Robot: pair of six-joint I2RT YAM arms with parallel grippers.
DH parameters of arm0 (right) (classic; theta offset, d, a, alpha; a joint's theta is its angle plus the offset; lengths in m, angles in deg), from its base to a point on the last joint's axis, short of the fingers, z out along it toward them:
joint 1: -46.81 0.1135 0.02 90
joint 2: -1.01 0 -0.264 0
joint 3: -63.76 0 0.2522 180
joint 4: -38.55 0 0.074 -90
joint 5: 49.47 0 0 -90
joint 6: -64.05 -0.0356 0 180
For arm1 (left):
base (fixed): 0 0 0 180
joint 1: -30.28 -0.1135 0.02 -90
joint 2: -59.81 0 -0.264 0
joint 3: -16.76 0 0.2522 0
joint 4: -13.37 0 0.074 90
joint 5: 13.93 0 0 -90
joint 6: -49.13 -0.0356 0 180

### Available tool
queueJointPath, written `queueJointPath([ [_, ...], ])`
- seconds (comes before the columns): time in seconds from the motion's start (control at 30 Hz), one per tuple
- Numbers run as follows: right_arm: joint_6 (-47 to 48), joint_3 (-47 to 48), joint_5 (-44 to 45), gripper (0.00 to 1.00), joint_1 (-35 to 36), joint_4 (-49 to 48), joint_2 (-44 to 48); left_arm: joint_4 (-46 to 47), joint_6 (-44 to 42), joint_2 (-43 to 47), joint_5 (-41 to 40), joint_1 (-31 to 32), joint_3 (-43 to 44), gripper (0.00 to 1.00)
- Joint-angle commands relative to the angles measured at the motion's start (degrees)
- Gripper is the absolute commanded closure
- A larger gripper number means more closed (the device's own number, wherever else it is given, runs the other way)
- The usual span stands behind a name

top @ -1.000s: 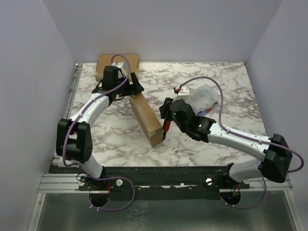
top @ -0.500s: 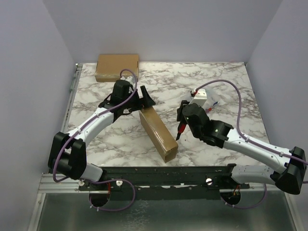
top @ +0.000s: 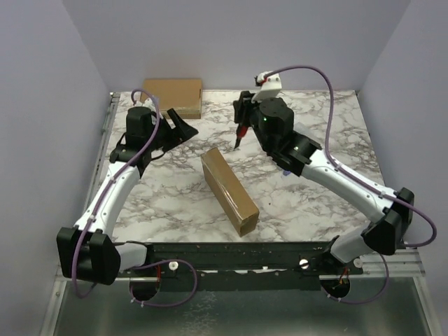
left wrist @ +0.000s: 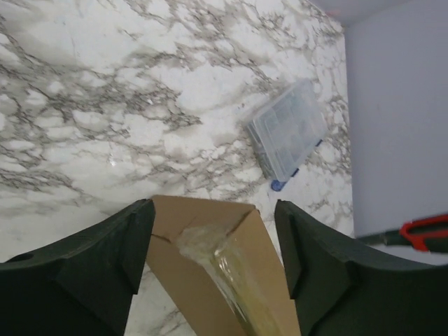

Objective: Unpack the express box
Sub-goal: Move the express box to the center of the board, then cut the express box at the center of the board.

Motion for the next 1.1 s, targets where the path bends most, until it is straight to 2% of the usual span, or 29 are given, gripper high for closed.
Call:
queueJointPath([
  [0.0,5.6,9.2,-8.9,1.00,0.4,-6.3,-8.5,-2.2,2.2,5.5,7.1,0.6,-6.1,0.29],
  [0.13,7.7,13.4,-12.1,0.99,0.8,-8.1,-13.4,-1.7,3.5,9.5,8.8,0.7,-10.9,0.29],
  [0.37,9.7,17.6,-11.0,0.99,2.6,-9.5,-19.0,0.3,5.2,11.6,10.0,1.4,-16.6,0.33],
  [0.77,10.7,18.6,-7.6,1.00,4.7,-11.0,-23.0,4.2,6.1,9.4,10.0,3.6,-17.8,0.28],
  [1.07,10.7,18.0,-6.6,1.00,5.2,-10.9,-23.4,5.2,6.4,8.6,8.8,4.2,-18.9,0.32],
])
